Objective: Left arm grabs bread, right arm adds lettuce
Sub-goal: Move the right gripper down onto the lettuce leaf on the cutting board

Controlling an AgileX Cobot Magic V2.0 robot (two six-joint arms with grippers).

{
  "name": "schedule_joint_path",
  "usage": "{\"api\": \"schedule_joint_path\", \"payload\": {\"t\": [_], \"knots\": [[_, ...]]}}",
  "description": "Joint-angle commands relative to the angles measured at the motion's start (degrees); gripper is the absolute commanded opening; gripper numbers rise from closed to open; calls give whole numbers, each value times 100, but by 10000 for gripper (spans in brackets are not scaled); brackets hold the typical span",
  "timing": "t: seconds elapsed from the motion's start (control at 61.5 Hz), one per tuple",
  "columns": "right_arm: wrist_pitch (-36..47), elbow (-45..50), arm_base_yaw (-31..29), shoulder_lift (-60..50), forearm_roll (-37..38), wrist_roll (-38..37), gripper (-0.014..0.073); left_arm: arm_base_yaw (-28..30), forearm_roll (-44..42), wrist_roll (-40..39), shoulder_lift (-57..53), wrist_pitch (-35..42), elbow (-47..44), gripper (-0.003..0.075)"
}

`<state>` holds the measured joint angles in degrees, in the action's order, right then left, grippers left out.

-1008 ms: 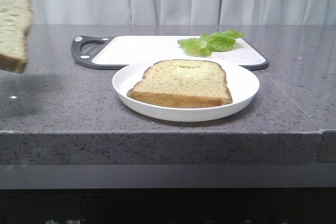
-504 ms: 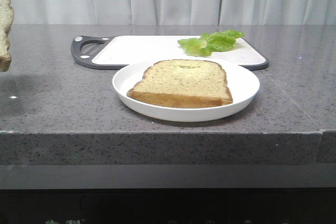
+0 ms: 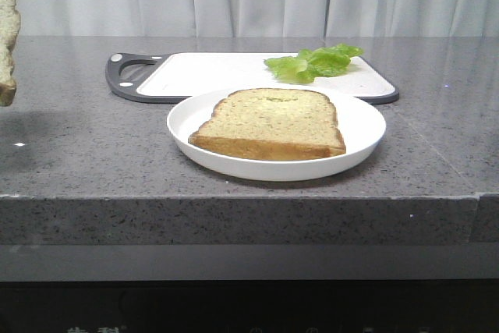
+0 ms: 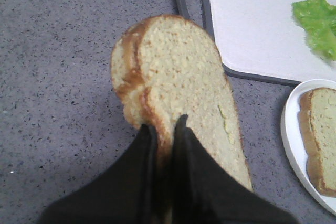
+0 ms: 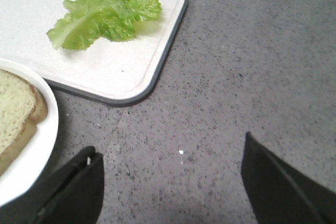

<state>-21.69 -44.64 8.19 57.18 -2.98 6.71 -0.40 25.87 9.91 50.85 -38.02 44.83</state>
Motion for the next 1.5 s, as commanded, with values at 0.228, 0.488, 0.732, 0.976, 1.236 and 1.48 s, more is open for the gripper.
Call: {"api": "schedule_joint_path", "payload": {"t": [0.228,0.488,0.732,0.976,1.236,1.48], "knots": [[-837,-2588,246,2220,-144,433,559,12,143,-2,-66,353,174,-19],[-1888,-4577,251,3858,-356,764,559,12,143,-2,-66,353,174,-19],[-2681,-6095,251,5150,-774,1120,559,12,143,-2,-66,353,174,-19],[-3135,-7079,264,5972,-785,1202,559,12,143,-2,-66,353,174,-19],[-3188,-7283,263,6243,-785,1271,559,12,143,-2,-66,353,174,-19],[-3317,-7283,263,6250,-785,1288,265,12,143,-2,-66,353,174,-19]]}}
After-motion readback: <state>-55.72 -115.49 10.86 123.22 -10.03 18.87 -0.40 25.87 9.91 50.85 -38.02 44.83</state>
